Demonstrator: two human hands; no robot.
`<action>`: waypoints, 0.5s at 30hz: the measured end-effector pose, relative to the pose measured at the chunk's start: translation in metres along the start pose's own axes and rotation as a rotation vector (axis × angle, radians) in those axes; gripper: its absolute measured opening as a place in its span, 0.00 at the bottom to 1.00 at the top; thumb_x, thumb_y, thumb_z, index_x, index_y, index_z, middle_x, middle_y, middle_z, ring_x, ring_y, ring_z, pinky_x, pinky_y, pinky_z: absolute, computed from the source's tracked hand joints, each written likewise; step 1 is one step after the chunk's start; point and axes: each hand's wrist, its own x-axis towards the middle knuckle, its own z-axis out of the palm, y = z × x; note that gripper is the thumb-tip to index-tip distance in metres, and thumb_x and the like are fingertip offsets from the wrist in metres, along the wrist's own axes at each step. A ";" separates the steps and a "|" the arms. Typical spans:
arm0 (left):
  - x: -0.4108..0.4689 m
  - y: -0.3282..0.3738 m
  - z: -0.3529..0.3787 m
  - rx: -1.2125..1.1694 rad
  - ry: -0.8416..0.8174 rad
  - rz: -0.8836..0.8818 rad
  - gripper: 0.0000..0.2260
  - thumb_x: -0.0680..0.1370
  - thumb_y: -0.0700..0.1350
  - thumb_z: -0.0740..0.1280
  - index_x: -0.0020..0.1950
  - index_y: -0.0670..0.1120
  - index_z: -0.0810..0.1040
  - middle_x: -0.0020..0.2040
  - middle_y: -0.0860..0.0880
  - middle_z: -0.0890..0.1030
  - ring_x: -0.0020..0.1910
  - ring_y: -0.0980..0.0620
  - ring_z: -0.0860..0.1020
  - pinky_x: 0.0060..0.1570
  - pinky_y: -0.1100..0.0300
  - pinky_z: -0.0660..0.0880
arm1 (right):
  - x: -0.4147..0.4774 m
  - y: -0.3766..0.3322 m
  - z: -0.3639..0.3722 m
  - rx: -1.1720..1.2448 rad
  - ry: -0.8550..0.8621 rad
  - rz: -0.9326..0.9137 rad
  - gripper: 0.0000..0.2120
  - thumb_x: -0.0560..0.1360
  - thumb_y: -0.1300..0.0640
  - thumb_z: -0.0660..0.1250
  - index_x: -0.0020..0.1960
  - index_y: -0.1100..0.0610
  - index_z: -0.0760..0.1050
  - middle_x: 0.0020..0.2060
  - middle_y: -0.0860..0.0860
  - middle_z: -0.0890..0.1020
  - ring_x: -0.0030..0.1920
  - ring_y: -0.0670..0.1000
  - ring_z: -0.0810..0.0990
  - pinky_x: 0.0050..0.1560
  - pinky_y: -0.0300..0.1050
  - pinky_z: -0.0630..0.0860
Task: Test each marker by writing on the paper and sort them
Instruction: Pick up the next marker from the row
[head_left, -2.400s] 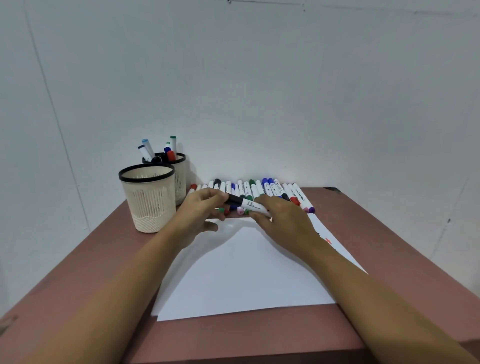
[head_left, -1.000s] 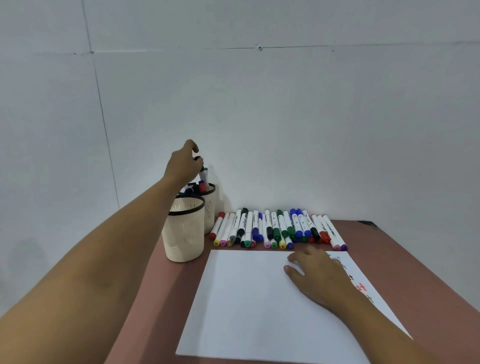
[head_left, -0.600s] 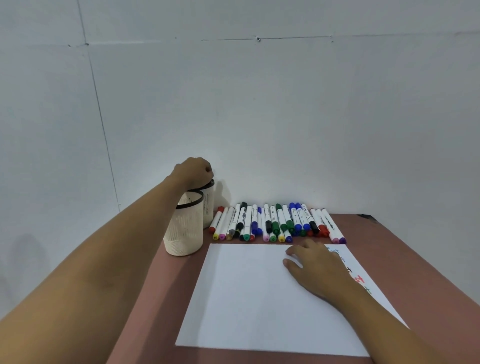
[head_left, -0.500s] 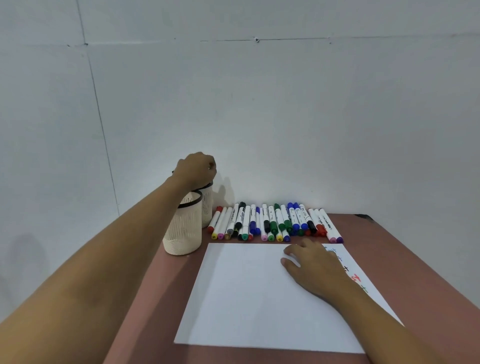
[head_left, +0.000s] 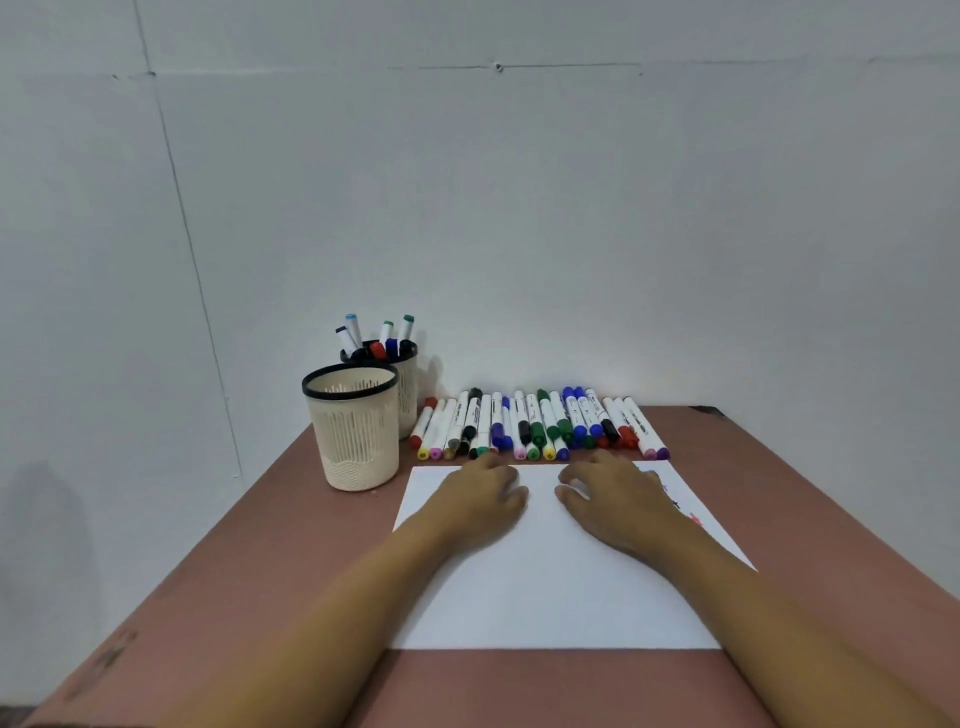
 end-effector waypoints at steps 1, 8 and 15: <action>0.000 -0.001 0.002 0.001 0.014 -0.001 0.16 0.80 0.50 0.56 0.57 0.41 0.76 0.61 0.46 0.72 0.59 0.48 0.72 0.61 0.53 0.69 | 0.001 0.000 -0.002 0.002 0.006 -0.006 0.16 0.80 0.44 0.56 0.64 0.47 0.73 0.63 0.48 0.73 0.64 0.51 0.71 0.63 0.52 0.69; 0.004 -0.006 0.007 0.022 0.067 0.003 0.16 0.80 0.51 0.56 0.60 0.43 0.75 0.62 0.47 0.72 0.60 0.47 0.72 0.60 0.55 0.69 | 0.045 -0.017 -0.022 -0.063 0.062 -0.007 0.12 0.79 0.50 0.60 0.50 0.56 0.78 0.47 0.52 0.79 0.51 0.54 0.77 0.44 0.44 0.70; 0.003 -0.008 0.008 0.010 0.093 0.024 0.15 0.80 0.51 0.57 0.59 0.43 0.75 0.63 0.48 0.72 0.60 0.47 0.72 0.59 0.56 0.69 | 0.068 -0.044 -0.008 -0.105 0.139 0.139 0.12 0.79 0.48 0.62 0.48 0.57 0.74 0.46 0.52 0.77 0.51 0.55 0.78 0.42 0.43 0.67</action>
